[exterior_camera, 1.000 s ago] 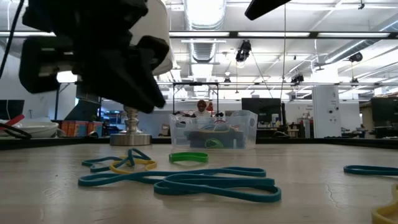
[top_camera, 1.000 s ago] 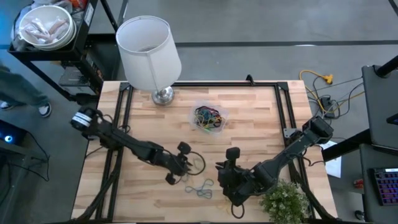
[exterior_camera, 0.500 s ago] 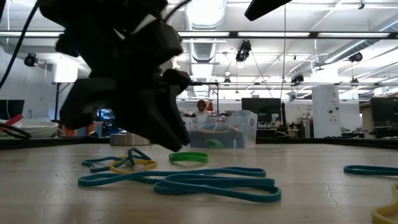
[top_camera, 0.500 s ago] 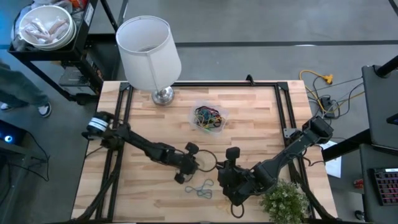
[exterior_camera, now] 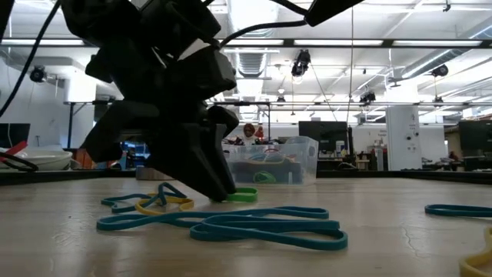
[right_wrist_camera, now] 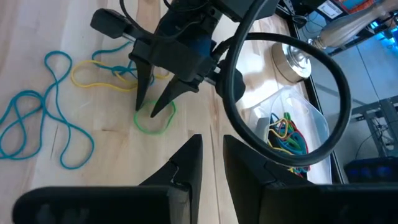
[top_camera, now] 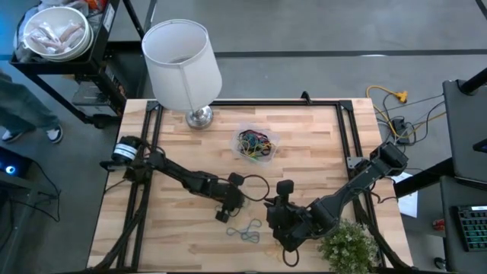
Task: Pick and place rubber bands into bin
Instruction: Put the green rubber bands into the bin
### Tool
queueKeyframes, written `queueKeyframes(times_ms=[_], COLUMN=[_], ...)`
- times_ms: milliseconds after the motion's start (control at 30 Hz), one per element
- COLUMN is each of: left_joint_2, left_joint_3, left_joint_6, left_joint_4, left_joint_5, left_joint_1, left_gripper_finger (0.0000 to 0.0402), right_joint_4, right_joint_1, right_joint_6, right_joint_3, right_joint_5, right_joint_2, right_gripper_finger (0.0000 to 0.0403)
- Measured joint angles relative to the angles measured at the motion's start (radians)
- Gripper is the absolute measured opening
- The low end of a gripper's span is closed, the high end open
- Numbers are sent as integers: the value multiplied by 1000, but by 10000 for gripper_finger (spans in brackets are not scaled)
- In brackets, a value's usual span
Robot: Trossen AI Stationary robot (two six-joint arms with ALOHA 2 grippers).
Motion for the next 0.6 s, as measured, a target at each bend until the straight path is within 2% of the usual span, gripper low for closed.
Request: queueKeyframes(times_ms=[500, 600], left_joint_2=[0, 0], left_joint_3=[2, 1], left_joint_6=[-2, 1], left_joint_4=[-35, -39], left_joint_5=[72, 74], left_joint_1=[5, 6], left_gripper_finger=[78, 59], right_joint_4=[0, 0], right_joint_1=[0, 0], right_joint_6=[0, 0], right_joint_3=[0, 0], right_joint_5=[0, 0], right_joint_2=[0, 0], right_gripper_finger=[59, 59])
